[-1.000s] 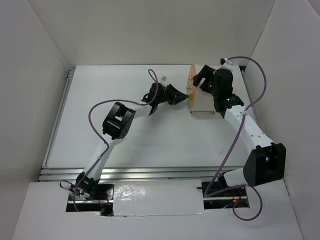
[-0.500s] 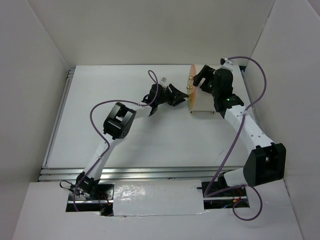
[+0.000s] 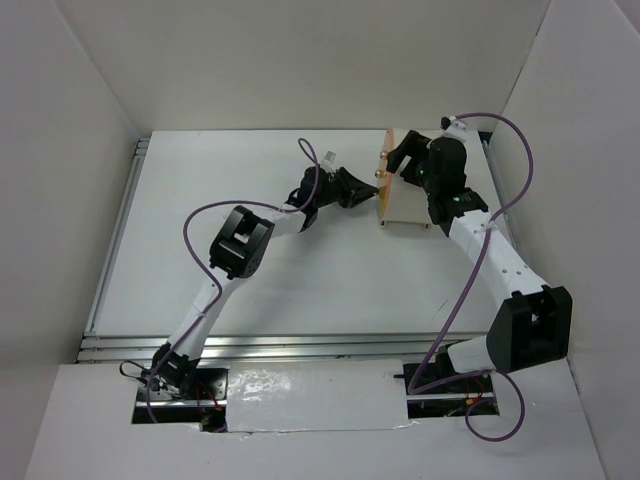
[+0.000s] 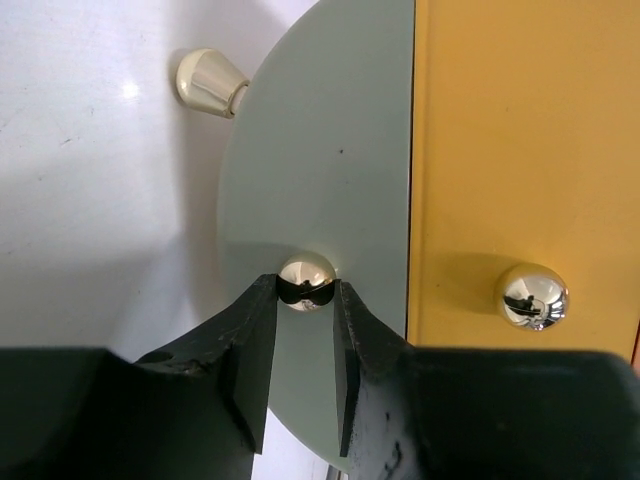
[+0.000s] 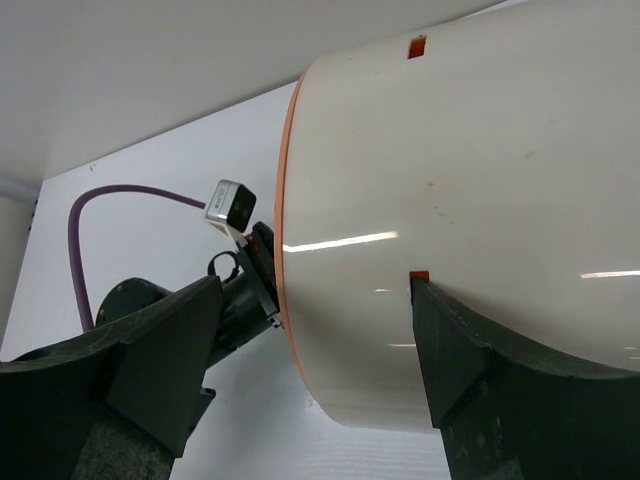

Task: Organize the makeup

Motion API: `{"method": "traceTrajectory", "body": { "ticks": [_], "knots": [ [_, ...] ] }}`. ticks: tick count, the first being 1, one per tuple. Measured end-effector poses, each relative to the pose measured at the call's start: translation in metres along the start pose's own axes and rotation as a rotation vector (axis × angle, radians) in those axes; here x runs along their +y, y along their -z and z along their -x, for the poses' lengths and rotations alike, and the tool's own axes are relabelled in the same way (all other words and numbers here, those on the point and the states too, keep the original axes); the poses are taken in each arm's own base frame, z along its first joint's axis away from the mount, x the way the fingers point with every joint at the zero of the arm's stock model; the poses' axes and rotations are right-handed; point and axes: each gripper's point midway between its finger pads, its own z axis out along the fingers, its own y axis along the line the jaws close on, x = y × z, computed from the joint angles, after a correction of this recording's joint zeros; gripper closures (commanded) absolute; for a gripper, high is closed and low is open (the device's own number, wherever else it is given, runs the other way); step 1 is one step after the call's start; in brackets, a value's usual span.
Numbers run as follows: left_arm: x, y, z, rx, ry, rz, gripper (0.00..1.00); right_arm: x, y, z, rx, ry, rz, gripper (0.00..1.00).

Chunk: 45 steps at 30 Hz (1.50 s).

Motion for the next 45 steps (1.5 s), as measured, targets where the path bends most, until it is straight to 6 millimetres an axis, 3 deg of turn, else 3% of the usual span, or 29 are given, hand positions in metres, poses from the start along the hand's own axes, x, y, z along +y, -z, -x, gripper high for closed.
{"method": "traceTrajectory", "body": {
  "ticks": [9,22,32,45],
  "knots": [
    [0.002,0.002,-0.001,-0.032,-0.013,-0.019,0.85,-0.001,0.000,0.000,0.000,0.002,-0.004,0.17],
    [0.004,0.019,0.001,-0.062,-0.011,0.000,0.88,-0.003,0.002,0.000,0.011,0.009,-0.005,0.17],
    [0.011,0.043,0.020,-0.070,-0.001,0.023,0.90,-0.003,0.003,0.000,0.018,0.015,0.008,0.17],
    [0.022,0.089,0.038,-0.114,0.007,0.076,0.91,-0.003,0.003,0.000,0.022,0.017,0.015,0.17]
  ]
}}
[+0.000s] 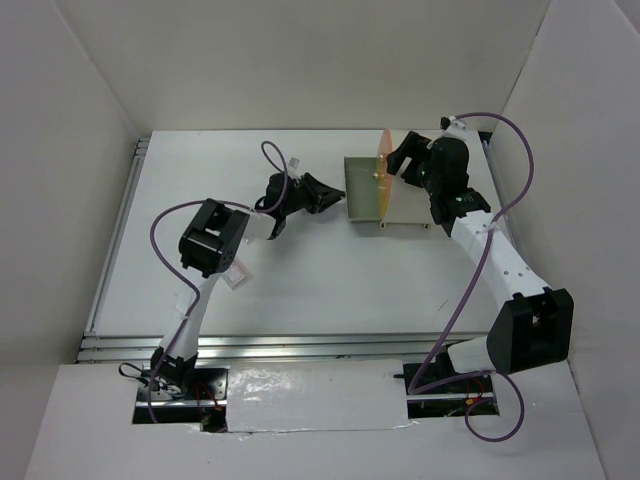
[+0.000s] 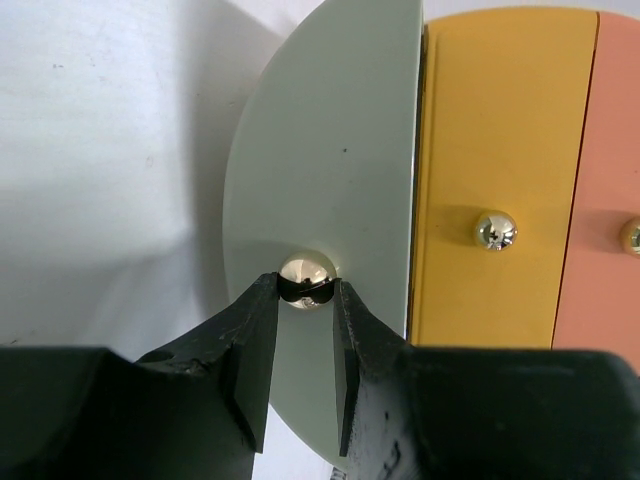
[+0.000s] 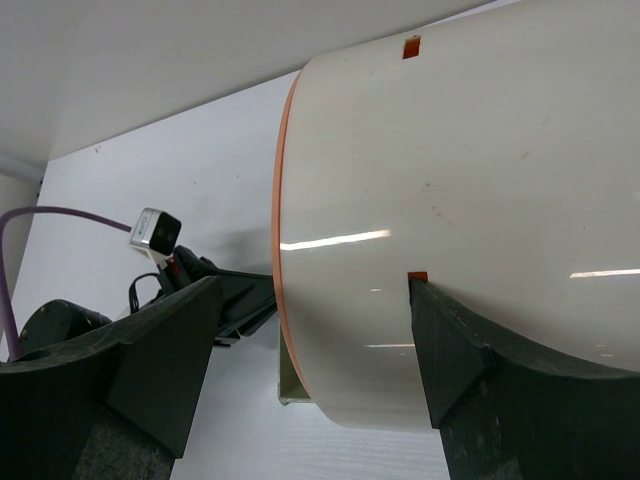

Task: Organize the makeup

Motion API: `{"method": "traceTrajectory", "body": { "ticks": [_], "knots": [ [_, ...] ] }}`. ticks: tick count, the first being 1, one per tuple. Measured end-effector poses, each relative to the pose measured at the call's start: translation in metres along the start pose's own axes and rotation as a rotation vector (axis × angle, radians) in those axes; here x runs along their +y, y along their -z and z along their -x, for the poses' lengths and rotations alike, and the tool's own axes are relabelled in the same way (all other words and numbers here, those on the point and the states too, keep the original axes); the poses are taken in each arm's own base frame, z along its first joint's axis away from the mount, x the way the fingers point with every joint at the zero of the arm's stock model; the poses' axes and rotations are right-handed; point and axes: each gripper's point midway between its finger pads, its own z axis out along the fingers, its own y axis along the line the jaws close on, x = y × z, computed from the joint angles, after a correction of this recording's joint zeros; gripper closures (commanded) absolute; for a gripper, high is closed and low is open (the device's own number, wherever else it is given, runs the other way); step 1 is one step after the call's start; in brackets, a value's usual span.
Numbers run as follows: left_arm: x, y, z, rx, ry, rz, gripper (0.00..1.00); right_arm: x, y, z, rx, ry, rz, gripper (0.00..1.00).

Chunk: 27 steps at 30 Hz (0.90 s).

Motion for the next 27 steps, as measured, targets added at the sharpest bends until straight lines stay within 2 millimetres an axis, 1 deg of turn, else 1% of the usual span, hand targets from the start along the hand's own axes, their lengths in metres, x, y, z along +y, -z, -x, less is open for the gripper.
{"method": "traceTrajectory", "body": {
  "ticks": [2,6,8,12,13,14,15,16,17,18,21,25,27],
  "knots": [
    [0.001,0.002,0.001,0.001,0.002,0.003,0.91,0.000,0.000,0.000,0.000,0.000,0.000,0.17],
    [0.002,0.005,0.002,0.002,0.001,0.002,0.87,0.000,0.000,0.000,0.001,0.000,0.001,0.17],
    [0.002,0.006,0.002,0.003,-0.003,0.005,0.79,0.000,0.000,0.000,0.001,0.000,0.002,0.17],
    [0.002,0.010,0.003,-0.003,-0.016,0.016,0.46,0.000,0.000,0.000,0.003,-0.001,0.005,0.17],
    [0.003,0.010,0.005,-0.007,-0.016,0.024,0.31,0.000,0.000,0.000,0.002,-0.001,0.005,0.17],
    [0.007,0.011,0.006,-0.012,-0.020,0.038,0.23,0.001,0.000,0.000,0.003,-0.001,0.006,0.17],
    [0.013,0.012,0.008,-0.017,-0.018,0.058,0.18,0.001,0.000,0.000,0.004,-0.001,0.008,0.17],
    [0.018,0.014,0.010,-0.024,-0.012,0.077,0.07,0.001,0.000,-0.001,0.006,-0.001,0.009,0.17],
    [0.022,0.016,0.010,-0.028,0.005,0.089,0.02,0.001,0.000,0.000,0.006,-0.002,0.011,0.17],
    [0.017,0.018,0.012,-0.031,-0.007,0.082,0.01,0.001,0.000,-0.001,0.006,-0.002,0.010,0.17],
    [0.012,0.026,0.020,-0.059,-0.026,0.115,0.01,0.001,0.000,-0.001,0.007,-0.002,0.012,0.17],
    [0.015,0.040,0.028,-0.082,-0.050,0.183,0.00,0.001,0.000,-0.001,0.010,-0.002,0.017,0.17],
    [0.016,0.050,0.033,-0.096,-0.070,0.247,0.00,0.001,0.000,-0.001,0.010,-0.002,0.018,0.17]
  ]
}}
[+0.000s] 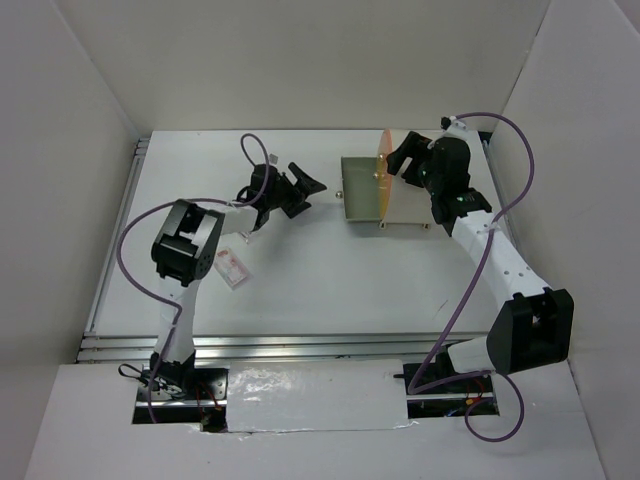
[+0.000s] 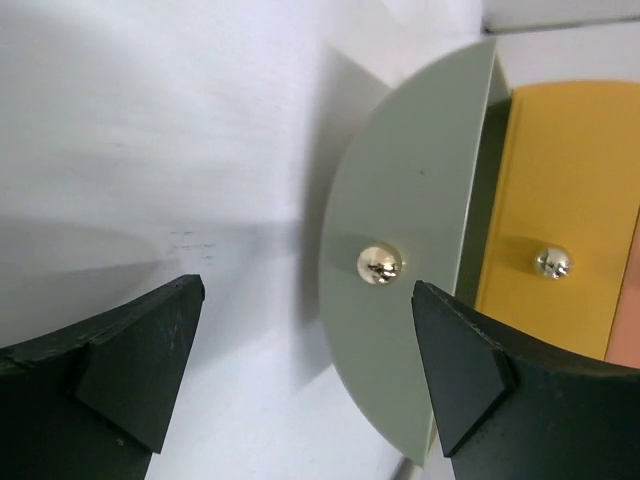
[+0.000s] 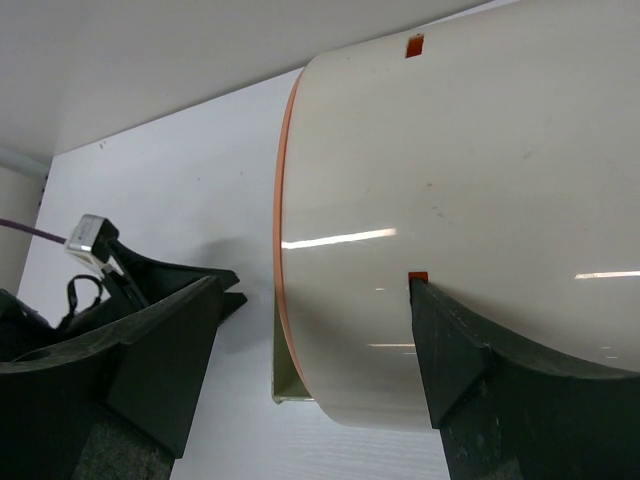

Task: Organize the makeup

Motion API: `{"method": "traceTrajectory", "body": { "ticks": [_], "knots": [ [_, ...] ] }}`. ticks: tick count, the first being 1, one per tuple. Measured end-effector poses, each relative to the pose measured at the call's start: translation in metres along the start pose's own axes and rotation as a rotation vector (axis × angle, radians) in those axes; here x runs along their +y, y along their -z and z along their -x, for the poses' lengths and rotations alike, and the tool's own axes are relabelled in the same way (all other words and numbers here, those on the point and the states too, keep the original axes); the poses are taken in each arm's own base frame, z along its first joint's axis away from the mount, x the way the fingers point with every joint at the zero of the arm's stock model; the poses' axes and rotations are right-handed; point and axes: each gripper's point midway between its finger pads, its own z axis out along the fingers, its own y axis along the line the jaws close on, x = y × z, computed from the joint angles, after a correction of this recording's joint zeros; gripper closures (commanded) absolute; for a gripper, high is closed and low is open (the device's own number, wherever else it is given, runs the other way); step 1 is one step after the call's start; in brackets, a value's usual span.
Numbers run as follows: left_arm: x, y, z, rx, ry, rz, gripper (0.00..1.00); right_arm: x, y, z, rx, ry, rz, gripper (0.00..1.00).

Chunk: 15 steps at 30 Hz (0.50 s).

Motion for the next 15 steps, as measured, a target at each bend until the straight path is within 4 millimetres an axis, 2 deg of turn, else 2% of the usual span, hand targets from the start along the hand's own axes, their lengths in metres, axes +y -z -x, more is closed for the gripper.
{"method": "traceTrajectory", "body": {
  "ticks": [3,5,6,7,11,14,15],
  "knots": [
    [0.004,0.017,0.016,-0.050,-0.053,0.155,0.01,0.000,0.001,0.000,0.002,0.000,0.003,0.15],
    [0.003,0.033,0.036,-0.115,-0.088,0.296,0.01,0.001,0.001,0.000,0.002,-0.001,0.007,0.09],
    [0.001,0.044,0.045,-0.150,-0.097,0.355,0.01,0.002,0.002,0.001,0.003,-0.002,0.012,0.02],
    [-0.002,0.059,0.057,-0.194,-0.112,0.417,0.01,0.004,0.004,0.001,0.004,-0.004,0.018,0.00],
    [-0.004,0.115,0.089,-0.318,-0.146,0.606,0.01,0.007,0.012,0.000,0.017,-0.004,0.035,0.00],
    [0.015,0.141,0.104,-0.352,-0.156,0.729,0.01,0.010,0.023,-0.005,0.035,-0.003,0.044,0.00],
    [0.028,0.146,0.106,-0.349,-0.154,0.782,0.01,0.011,0.028,-0.007,0.042,-0.001,0.044,0.00]
  ]
}}
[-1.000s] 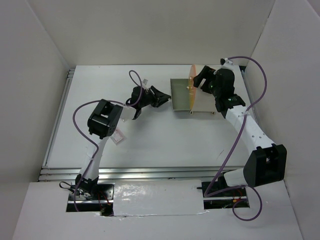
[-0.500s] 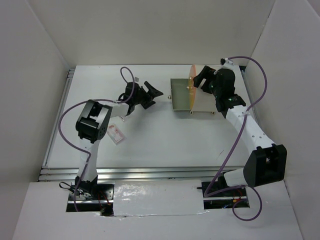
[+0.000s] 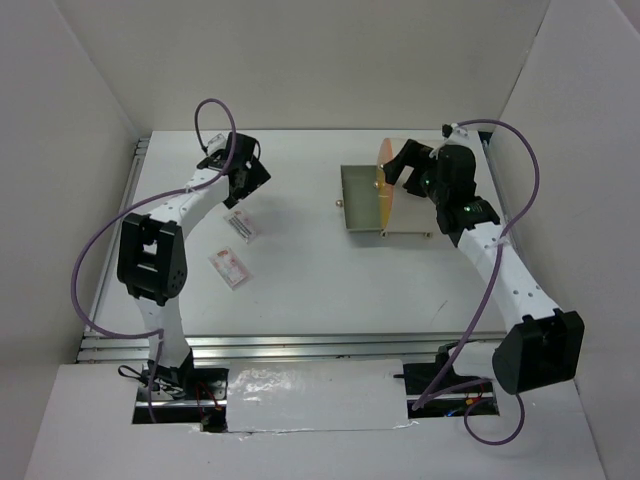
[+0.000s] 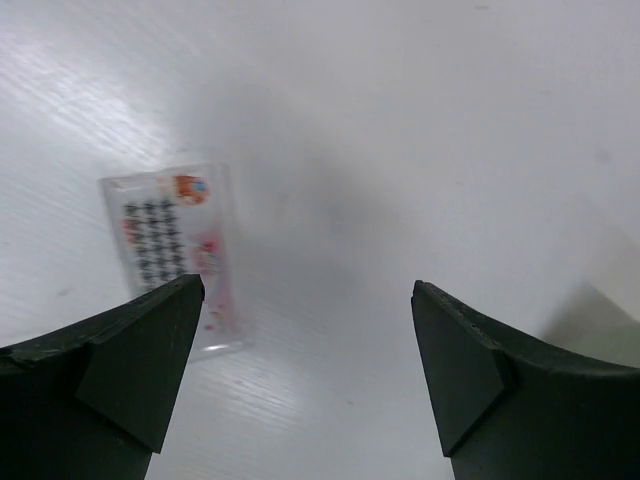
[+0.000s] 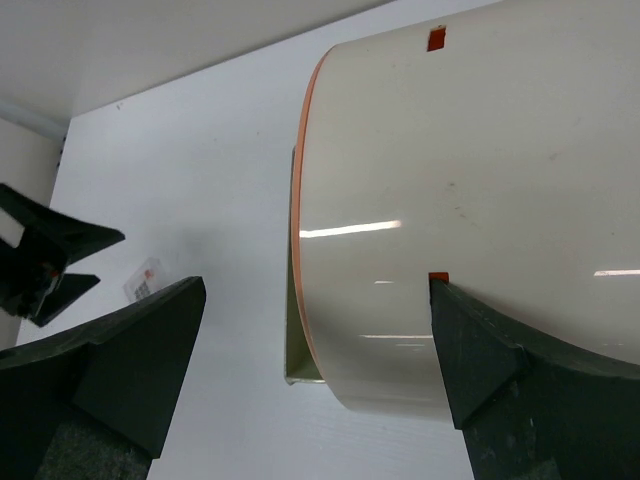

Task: Organize the makeup

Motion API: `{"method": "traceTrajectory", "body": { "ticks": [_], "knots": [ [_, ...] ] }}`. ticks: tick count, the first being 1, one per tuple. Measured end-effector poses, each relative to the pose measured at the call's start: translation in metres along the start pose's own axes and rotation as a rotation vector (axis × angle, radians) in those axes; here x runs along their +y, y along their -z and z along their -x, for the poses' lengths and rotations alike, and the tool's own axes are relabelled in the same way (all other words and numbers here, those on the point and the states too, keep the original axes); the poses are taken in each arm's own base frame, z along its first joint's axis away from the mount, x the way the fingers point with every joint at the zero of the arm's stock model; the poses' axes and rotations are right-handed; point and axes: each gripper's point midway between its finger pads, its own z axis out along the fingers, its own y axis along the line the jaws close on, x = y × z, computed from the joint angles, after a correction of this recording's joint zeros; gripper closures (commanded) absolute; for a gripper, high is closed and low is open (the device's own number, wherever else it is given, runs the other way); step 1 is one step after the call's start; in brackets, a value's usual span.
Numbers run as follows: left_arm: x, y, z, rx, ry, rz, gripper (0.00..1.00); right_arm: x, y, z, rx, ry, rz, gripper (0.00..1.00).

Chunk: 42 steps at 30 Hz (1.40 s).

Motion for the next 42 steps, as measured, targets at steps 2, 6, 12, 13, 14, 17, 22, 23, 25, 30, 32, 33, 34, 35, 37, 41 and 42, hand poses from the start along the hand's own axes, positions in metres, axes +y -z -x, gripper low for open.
{"method": "traceTrajectory", "body": {
  "ticks": [2,6,12,13,14,17,22,23,25,30,32,33,34,35,37,41,42],
  "knots": [
    [0.024,-0.013,-0.004,0.018,-0.021,0.091,0.00,0.004,0.011,-0.006,0.018,0.004,0.006,0.00],
    [0.060,-0.034,-0.024,0.079,-0.062,0.220,0.01,0.013,0.030,-0.018,0.062,0.010,0.025,0.00],
    [0.074,-0.043,-0.041,0.124,-0.087,0.276,0.01,0.015,0.032,-0.022,0.080,0.022,0.034,0.00],
    [0.076,-0.044,-0.043,0.128,-0.089,0.281,0.01,0.015,0.032,-0.022,0.081,0.024,0.033,0.00],
    [0.077,-0.045,-0.044,0.132,-0.090,0.286,0.01,0.014,0.031,-0.022,0.086,0.028,0.030,0.00],
    [0.078,-0.045,-0.046,0.136,-0.090,0.291,0.00,0.013,0.027,-0.021,0.093,0.047,0.019,0.00],
    [0.090,-0.048,-0.057,0.152,-0.079,0.316,0.00,0.011,0.018,-0.020,0.104,0.101,0.007,0.00],
    [0.093,-0.048,-0.060,0.159,-0.082,0.324,0.01,0.011,0.016,-0.019,0.108,0.112,0.004,0.00],
    [0.097,-0.048,-0.063,0.169,-0.085,0.334,0.01,0.011,0.010,-0.017,0.119,0.127,-0.004,0.00],
    [0.095,-0.050,-0.062,0.163,-0.079,0.325,0.02,0.012,0.001,-0.014,0.121,0.130,-0.009,0.00],
    [0.093,-0.051,-0.062,0.161,-0.076,0.317,0.04,0.011,0.001,-0.013,0.116,0.123,-0.017,0.00],
    [0.092,-0.051,-0.062,0.162,-0.074,0.314,0.04,0.011,0.001,-0.013,0.115,0.122,-0.019,0.00],
    [0.092,-0.052,-0.061,0.161,-0.073,0.310,0.05,0.011,0.001,-0.013,0.114,0.121,-0.020,0.00],
    [0.091,-0.052,-0.061,0.161,-0.071,0.307,0.06,0.011,0.001,-0.013,0.114,0.121,-0.020,0.00],
    [0.089,-0.053,-0.061,0.161,-0.067,0.298,0.09,0.011,0.002,-0.012,0.119,0.122,-0.022,0.00],
    [0.087,-0.055,-0.062,0.161,-0.064,0.284,0.20,0.014,0.001,-0.005,0.132,0.141,-0.027,0.00],
    [0.087,-0.055,-0.062,0.160,-0.064,0.282,0.22,0.014,0.001,-0.003,0.135,0.147,-0.030,0.00]
  ]
}}
